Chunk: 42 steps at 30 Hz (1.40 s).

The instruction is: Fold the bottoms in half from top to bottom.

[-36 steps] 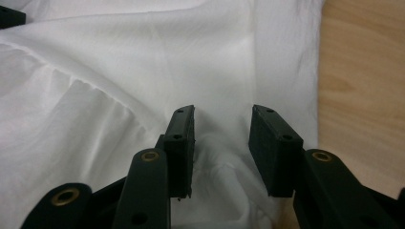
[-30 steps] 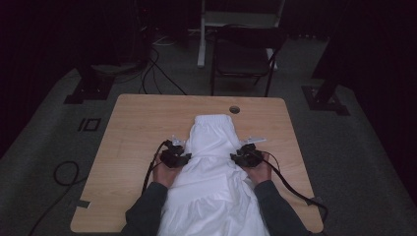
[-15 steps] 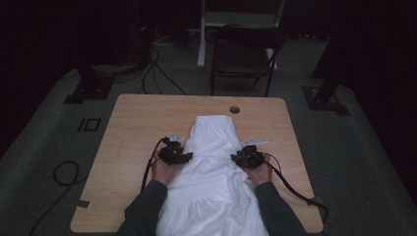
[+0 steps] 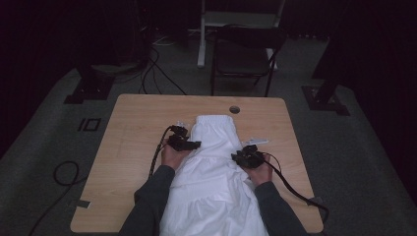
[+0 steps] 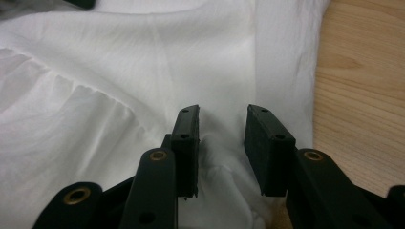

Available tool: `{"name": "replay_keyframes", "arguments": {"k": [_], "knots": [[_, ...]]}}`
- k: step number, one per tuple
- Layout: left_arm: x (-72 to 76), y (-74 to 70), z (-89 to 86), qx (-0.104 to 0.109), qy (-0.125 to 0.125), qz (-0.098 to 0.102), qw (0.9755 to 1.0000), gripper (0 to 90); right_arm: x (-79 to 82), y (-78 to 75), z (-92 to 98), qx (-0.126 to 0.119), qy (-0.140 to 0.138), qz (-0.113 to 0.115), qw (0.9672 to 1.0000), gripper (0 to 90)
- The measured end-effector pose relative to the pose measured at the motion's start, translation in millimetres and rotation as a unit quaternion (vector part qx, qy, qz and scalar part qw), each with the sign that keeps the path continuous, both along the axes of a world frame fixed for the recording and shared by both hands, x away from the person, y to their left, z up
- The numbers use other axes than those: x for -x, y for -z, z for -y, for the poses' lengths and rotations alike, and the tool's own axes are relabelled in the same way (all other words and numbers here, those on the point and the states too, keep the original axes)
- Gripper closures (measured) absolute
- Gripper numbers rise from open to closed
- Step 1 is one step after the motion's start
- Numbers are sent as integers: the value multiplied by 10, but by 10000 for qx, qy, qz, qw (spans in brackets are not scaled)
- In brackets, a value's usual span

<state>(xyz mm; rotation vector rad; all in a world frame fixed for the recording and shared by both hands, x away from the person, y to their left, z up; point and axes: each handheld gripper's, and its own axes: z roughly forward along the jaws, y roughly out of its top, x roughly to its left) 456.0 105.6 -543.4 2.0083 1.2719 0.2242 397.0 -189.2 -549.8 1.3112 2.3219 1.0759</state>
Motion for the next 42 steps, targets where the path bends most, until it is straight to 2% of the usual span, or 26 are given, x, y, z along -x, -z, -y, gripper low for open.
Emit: {"name": "replay_keyframes", "arguments": {"k": [4, 6, 7, 8, 11, 13, 14, 16, 18, 20, 22, 24, 25, 26, 28, 30, 31, 32, 35, 36, 37, 38, 39, 40, 41, 42], "knots": [[13, -9, 10, -398, 110, 164, 9990, 434, -13, -8, 1, -11, -2, -49, 10000, 645], [18, -16, 2, -500, 173, 191, 9984, 514, -48, -31, 4, -103, 27, -221, 9997, 473], [17, -14, -15, -423, 226, 149, 9987, 603, -73, -54, 3, -26, 97, -156, 9998, 403], [12, -7, -33, -300, 254, 86, 9992, 684, -91, -100, 13, 12, 188, 7, 9998, 382], [0, 10, -51, -145, 278, 24, 9995, 792, -201, -309, 54, -294, 396, 299, 9983, 329], [-5, 13, -52, -104, 276, -5, 9996, 814, -338, -417, 24, -284, 355, 285, 9986, 272], [-5, 13, -53, -103, 277, -4, 9996, 816, -429, -443, -1, -201, 371, 169, 9990, 265], [-4, 16, -50, -86, 262, -2, 9996, 819, -598, -447, -48, -96, 457, 55, 9989, 271], [-5, 15, -50, -81, 268, -7, 9996, 820, -669, -428, -72, -40, 522, 4, 9986, 272], [-6, 16, -51, -71, 270, -11, 9996, 824, -820, -305, -152, 89, 567, -265, 9980, 285], [-6, 17, -52, -72, 277, -4, 9996, 825, -860, -218, -213, 251, 569, -357, 9974, 301], [-5, 17, -51, -74, 275, -14, 9996, 825, -870, -174, -244, 296, 560, -419, 9971, 311], [-3, 15, -48, -90, 277, -14, 9996, 828, -865, -94, -308, 407, 462, -364, 9974, 353], [-1, 13, -42, -98, 274, -7, 9996, 831, -844, -89, -346, 521, 391, -260, 9975, 413], [7, 10, -26, -137, 286, 19, 9995, 849, -814, -100, -420, 751, 128, -148, 9970, 590], [6, 4, -21, -175, 305, 17, 9994, 864, -824, -128, -455, 721, -13, -288, 9970, 795], [-18, -5, -24, -124, 302, -71, 9994, 864, -824, -128, -455, 721, -13, -288, 9970, 795], [-57, -32, -27, -149, 290, -137, 9994, 872, -894, -150, -458, 709, 31, -433, 9965, 873], [-102, -111, -22, -174, 325, -69, 9993, 875, -916, -173, -469, 870, 48, -296, 9958, 875], [-167, -270, -35, -206, 291, 94, 9993, 875, -960, -298, -431, 758, 68, -50, 9971, 875], [-167, -270, -35, -206, 291, 94, 9993, 875, -974, -334, -418, 711, 80, -30, 9974, 875], [-246, -491, -67, -157, 214, 309, 9992, 875, -1010, -438, -382, 575, 88, 27, 9983, 875], [-246, -491, -67, -157, 214, 309, 9992, 875, -1010, -438, -382, 575, 88, 27, 9983, 875], [-277, -623, -75, -93, 189, 444, 9988, 875, -1039, -533, -348, 430, 94, 91, 9990, 875], [-291, -702, -74, -77, 174, 541, 9984, 874, -1089, -744, -279, 89, 141, 224, 9996, 875], [-319, -941, -59, -49, 177, 814, 9965, 874, -1107, -852, -253, -40, 162, 311, 9994, 875]]}}
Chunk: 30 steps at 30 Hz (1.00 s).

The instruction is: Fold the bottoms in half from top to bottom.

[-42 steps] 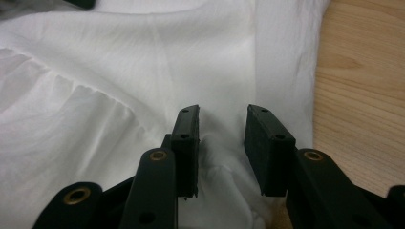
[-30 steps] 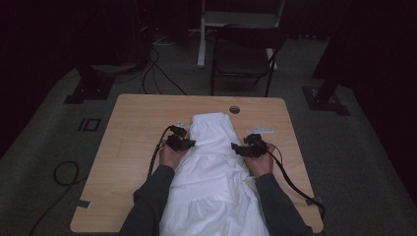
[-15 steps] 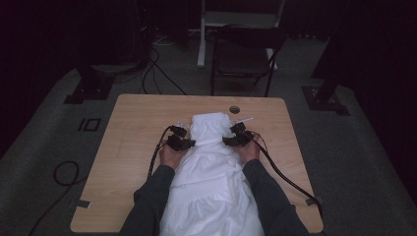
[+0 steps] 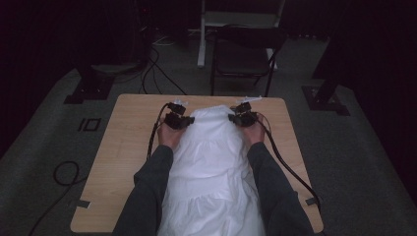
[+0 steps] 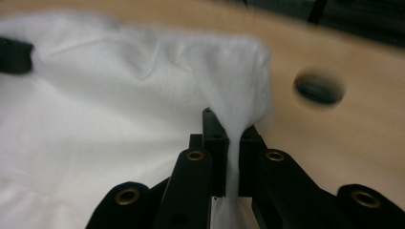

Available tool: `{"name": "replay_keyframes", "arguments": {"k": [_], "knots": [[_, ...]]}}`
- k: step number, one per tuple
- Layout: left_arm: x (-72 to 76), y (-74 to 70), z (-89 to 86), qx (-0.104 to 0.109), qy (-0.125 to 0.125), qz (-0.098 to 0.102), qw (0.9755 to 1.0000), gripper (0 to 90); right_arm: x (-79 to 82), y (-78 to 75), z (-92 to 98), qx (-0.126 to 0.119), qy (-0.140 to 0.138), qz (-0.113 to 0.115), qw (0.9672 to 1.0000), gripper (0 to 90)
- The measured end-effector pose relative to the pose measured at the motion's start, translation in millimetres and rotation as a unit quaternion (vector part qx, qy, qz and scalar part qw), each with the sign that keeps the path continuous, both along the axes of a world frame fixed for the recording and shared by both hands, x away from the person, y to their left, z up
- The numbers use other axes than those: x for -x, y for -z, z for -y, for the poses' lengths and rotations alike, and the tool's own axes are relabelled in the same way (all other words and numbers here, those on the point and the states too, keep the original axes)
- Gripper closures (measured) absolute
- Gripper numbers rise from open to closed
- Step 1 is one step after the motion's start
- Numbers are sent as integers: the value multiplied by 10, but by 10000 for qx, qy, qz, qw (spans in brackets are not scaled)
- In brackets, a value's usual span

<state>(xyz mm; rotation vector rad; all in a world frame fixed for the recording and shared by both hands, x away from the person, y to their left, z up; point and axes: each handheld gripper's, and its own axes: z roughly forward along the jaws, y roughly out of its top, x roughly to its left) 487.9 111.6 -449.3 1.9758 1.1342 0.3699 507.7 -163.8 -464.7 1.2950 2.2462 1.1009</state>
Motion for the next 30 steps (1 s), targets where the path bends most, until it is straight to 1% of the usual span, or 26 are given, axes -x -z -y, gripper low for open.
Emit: {"name": "replay_keyframes", "arguments": {"k": [1, 2, 3, 4, 5, 6, 8, 10, 11, 12, 13, 14, 15, 16, 18, 19, 20, 21, 22, 23, 24, 25, 26, 27, 28, 30], "knots": [[0, 0, 0, 0, 0, 0, 10000, 874, 0, 0, 0, 0, 0, 0, 10000, 875], [-13, -105, 5, -3, 1, 117, 9999, 874, -17, -131, 20, -60, 29, 105, 9999, 875], [-21, -181, 10, 13, -12, 199, 9998, 874, -25, -231, 30, -90, 37, 221, 9997, 875], [-32, -303, 14, 43, -21, 351, 9994, 874, -27, -307, 37, -123, 47, 322, 9994, 875], [-33, -373, 11, 66, -32, 431, 9990, 873, -14, -507, 64, -295, 110, 617, 9976, 875], [-32, -457, 8, 134, -35, 520, 9986, 873, -14, -507, 64, -295, 110, 617, 9976, 875], [-4, -589, 2, 162, 12, 686, 9975, 873, 4, -663, 100, -502, 132, 772, 9957, 874], [59, -642, 2, 106, 132, 747, 9971, 872, 54, -743, 128, -576, 44, 775, 9953, 874], [98, -640, 3, 45, 190, 757, 9969, 871, 127, -746, 139, -487, -88, 749, 9960, 873], [144, -626, -4, 14, 251, 745, 9969, 871, 185, -733, 153, -508, -174, 724, 9959, 872], [191, -603, -15, 8, 310, 715, 9970, 870, 185, -733, 153, -508, -174, 724, 9959, 872], [246, -572, -24, -7, 354, 710, 9968, 870, 307, -678, 200, -662, -324, 608, 9954, 872], [303, -535, -33, -5, 425, 686, 9967, 870, 307, -678, 200, -662, -324, 608, 9954, 872], [374, -485, -37, -35, 490, 658, 9966, 870, 374, -635, 219, -747, -405, 540, 9949, 871], [496, -405, -51, -101, 591, 611, 9963, 869, 528, -502, 232, -679, -586, 412, 9951, 871], [496, -405, -51, -101, 591, 611, 9963, 868, 528, -502, 232, -679, -586, 412, 9951, 871], [610, -327, -65, -136, 651, 547, 9963, 868, 592, -428, 232, -662, -695, 336, 9948, 870], [764, -229, -85, -168, 725, 495, 9960, 866, 803, -195, 236, -635, -946, 39, 9935, 868], [870, -146, -87, -219, 811, 404, 9956, 866, 855, -138, 234, -577, -1010, -4, 9932, 868], [870, -146, -87, -219, 811, 404, 9956, 865, 855, -138, 234, -577, -1010, -4, 9932, 868], [940, -88, -78, -301, 852, 367, 9952, 865, 937, -45, 233, -538, -1112, -75, 9923, 867], [1060, 16, -70, -382, 938, 305, 9944, 863, 984, 10, 228, -500, -1158, -168, 9919, 867], [1148, 109, -65, -387, 988, 197, 9942, 862, 1056, 102, 220, -381, -1248, -247, 9911, 866], [1226, 199, -59, -457, 1035, 89, 9935, 860, 1108, 174, 208, -293, -1314, -339, 9903, 865], [1305, 282, -60, -539, 1045, 46, 9931, 858, 1155, 238, 197, -218, -1369, -435, 9894, 865], [1417, 434, -77, -469, 1062, -181, 9931, 857, 1230, 350, 177, -140, -1480, -603, 9870, 864]]}}
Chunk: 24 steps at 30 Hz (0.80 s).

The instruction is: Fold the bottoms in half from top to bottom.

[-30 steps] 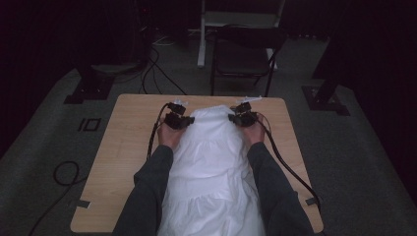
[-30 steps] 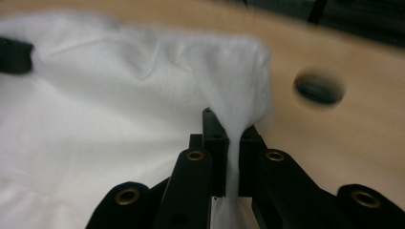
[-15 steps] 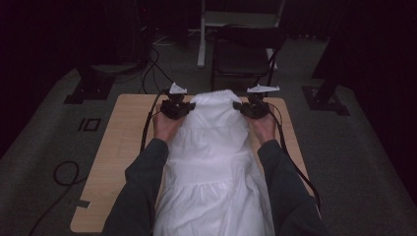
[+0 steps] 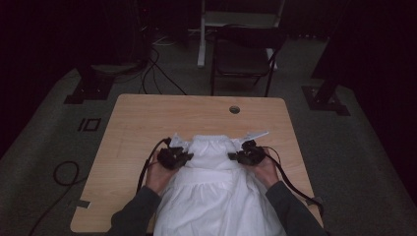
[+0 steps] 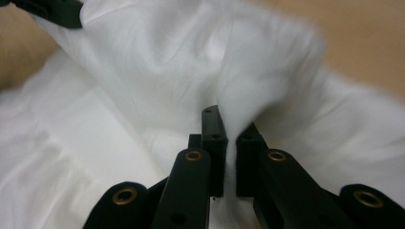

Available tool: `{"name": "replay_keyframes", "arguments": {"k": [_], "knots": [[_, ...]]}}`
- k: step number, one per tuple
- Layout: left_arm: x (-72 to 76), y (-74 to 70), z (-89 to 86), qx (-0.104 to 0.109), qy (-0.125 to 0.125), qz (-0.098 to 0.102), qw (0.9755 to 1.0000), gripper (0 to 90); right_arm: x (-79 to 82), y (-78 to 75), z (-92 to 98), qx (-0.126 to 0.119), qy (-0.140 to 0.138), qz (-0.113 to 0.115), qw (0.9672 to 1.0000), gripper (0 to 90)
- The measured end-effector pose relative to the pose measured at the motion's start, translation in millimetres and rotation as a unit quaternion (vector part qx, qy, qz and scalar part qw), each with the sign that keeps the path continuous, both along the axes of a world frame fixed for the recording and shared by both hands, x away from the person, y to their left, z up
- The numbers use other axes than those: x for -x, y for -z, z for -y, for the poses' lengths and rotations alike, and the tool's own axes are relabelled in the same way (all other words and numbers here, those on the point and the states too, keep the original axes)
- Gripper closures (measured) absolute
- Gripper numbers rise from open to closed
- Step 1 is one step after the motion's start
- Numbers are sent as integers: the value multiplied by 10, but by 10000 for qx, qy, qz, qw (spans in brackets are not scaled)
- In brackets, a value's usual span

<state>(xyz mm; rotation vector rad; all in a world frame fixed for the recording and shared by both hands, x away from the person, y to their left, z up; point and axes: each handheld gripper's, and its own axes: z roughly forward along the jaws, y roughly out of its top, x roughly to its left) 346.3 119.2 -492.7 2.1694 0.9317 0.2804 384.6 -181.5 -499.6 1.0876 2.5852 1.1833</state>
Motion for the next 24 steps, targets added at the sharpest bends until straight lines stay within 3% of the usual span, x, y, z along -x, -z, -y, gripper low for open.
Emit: {"name": "replay_keyframes", "arguments": {"k": [1, 3, 4, 7, 9, 15, 22, 23, 24], "knots": [[60, 113, 2, -42, -36, -172, 9998, 857, 26, 36, -14, 64, -31, -38, 10000, 863], [131, 274, 13, -246, -15, -307, 9992, 855, 69, 197, -90, 369, -178, -238, 9989, 862], [145, 341, 21, -367, -3, -354, 9987, 855, 69, 197, -90, 369, -178, -238, 9989, 862], [122, 442, 47, -560, 13, -218, 9982, 854, 37, 341, -177, 556, -210, -412, 9974, 861], [62, 447, 63, -664, -6, -93, 9977, 855, -8, 366, -200, 512, -169, -478, 9974, 861], [-275, 435, 102, -965, -136, 148, 9951, 855, -245, 362, -254, 561, 114, -370, 9977, 860], [-759, 432, 132, -1135, -400, 324, 9922, 854, -649, 373, -309, 474, 548, -252, 9971, 858], [-759, 432, 132, -1135, -400, 324, 9922, 854, -649, 373, -309, 474, 548, -252, 9971, 858], [-880, 428, 152, -1194, -484, 346, 9911, 854, -709, 376, -311, 444, 601, -257, 9969, 857]]}}
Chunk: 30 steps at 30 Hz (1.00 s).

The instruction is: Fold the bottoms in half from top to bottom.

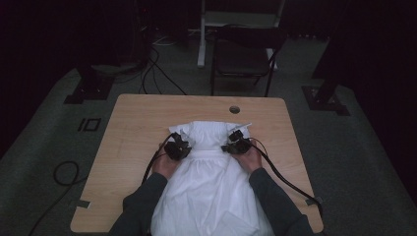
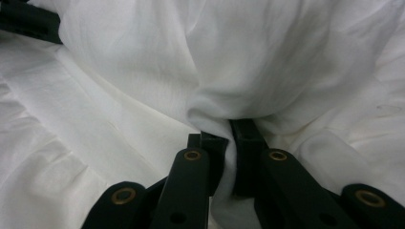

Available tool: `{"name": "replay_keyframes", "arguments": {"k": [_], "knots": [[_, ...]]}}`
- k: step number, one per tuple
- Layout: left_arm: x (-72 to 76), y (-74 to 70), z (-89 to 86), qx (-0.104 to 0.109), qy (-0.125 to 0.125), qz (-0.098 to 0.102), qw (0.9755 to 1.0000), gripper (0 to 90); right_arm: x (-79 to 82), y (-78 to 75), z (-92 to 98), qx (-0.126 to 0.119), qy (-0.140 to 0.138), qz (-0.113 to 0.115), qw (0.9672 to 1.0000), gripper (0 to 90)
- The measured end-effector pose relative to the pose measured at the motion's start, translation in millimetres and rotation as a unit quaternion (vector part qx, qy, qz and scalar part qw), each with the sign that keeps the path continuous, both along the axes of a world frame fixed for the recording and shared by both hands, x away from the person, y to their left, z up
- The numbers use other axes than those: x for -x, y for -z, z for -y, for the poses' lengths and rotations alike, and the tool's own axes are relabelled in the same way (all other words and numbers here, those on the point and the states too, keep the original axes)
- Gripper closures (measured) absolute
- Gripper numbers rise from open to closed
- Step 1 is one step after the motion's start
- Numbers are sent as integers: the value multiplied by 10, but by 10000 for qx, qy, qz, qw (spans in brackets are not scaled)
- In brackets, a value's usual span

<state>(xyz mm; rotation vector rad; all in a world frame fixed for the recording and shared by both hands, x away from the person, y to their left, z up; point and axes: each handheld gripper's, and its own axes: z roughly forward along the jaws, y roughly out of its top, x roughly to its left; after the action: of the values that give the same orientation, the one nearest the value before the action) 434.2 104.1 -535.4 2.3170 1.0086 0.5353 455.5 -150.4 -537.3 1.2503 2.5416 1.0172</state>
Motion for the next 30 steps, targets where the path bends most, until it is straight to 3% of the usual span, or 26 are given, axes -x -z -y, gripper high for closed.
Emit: {"name": "replay_keyframes", "arguments": {"k": [1, 8, 11, 13, 19, 21, 23, 25, 30], "knots": [[-61, -6, 8, -47, -21, -3, 10000, 854, -106, -2, -16, -29, 114, -13, 9999, 856], [-419, -45, 157, -452, -378, 6, 9983, 852, -435, -24, -45, -12, 559, -75, 9984, 847], [-485, -56, 218, -593, -519, 2, 9969, 852, -509, -21, -54, -51, 708, -71, 9975, 846], [-485, -52, 217, -577, -532, 15, 9969, 852, -521, -22, -54, -47, 727, -66, 9973, 847], [-466, -41, 219, -539, -577, 61, 9969, 852, -495, -41, -54, 59, 638, 20, 9979, 834], [-459, -37, 217, -554, -553, 87, 9969, 852, -470, -73, -56, 69, 623, 35, 9980, 684], [-456, -36, 212, -544, -551, 95, 9970, 852, -455, -94, -54, 59, 624, 15, 9980, 637], [-447, -24, 194, -455, -556, 131, 9973, 852, -344, -218, 7, -17, 550, 143, 9984, 540], [-439, -19, 192, -445, -575, 155, 9972, 851, -28, -405, 328, -335, 707, 421, 9960, 499]]}}
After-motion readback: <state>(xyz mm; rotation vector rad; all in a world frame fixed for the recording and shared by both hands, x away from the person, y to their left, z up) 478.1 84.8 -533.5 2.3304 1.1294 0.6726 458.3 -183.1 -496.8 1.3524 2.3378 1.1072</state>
